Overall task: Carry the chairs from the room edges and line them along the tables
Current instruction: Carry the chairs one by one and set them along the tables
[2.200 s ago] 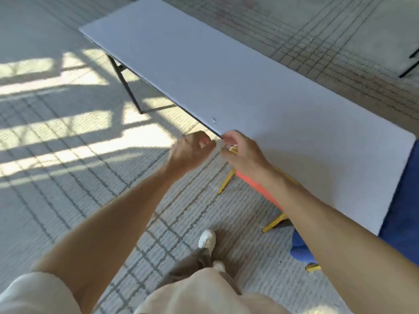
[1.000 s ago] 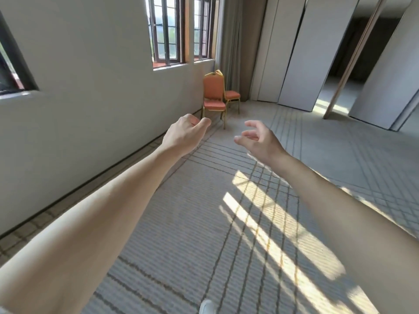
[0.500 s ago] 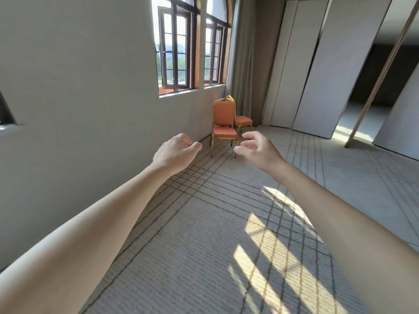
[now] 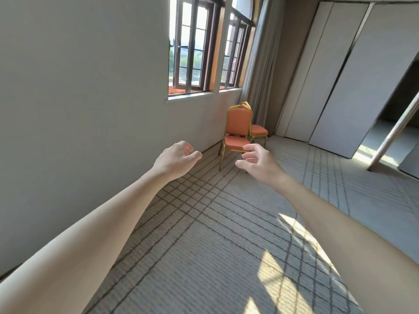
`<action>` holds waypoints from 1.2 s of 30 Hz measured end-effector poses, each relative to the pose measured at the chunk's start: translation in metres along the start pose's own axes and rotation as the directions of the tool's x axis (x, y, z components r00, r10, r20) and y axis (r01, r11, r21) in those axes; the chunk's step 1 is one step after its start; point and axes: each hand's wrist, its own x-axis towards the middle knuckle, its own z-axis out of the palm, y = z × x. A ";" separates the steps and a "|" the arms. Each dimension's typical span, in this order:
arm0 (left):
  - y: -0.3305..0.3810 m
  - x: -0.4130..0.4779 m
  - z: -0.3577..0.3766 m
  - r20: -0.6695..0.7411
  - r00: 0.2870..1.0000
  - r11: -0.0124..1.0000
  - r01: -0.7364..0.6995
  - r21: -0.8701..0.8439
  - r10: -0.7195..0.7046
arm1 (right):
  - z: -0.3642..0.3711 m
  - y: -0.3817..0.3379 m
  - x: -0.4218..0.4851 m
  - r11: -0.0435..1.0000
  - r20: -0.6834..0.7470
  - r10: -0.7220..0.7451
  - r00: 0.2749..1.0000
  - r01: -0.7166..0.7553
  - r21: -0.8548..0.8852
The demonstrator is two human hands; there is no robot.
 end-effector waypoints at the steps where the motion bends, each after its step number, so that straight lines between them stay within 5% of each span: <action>1: -0.005 0.029 -0.001 0.011 1.000 1.000 -0.003 -0.008 0.003 | 0.003 0.001 0.027 1.000 0.001 0.011 1.000 -0.011 -0.012; 15: -0.032 0.383 0.060 0.138 0.985 0.993 -0.112 0.031 0.106 | 0.013 0.077 0.343 0.990 -0.128 0.129 0.983 -0.135 -0.039; 36: -0.061 0.903 0.191 0.157 0.986 0.999 -0.044 -0.024 0.048 | -0.001 0.209 0.876 0.986 -0.004 0.122 0.993 -0.122 -0.110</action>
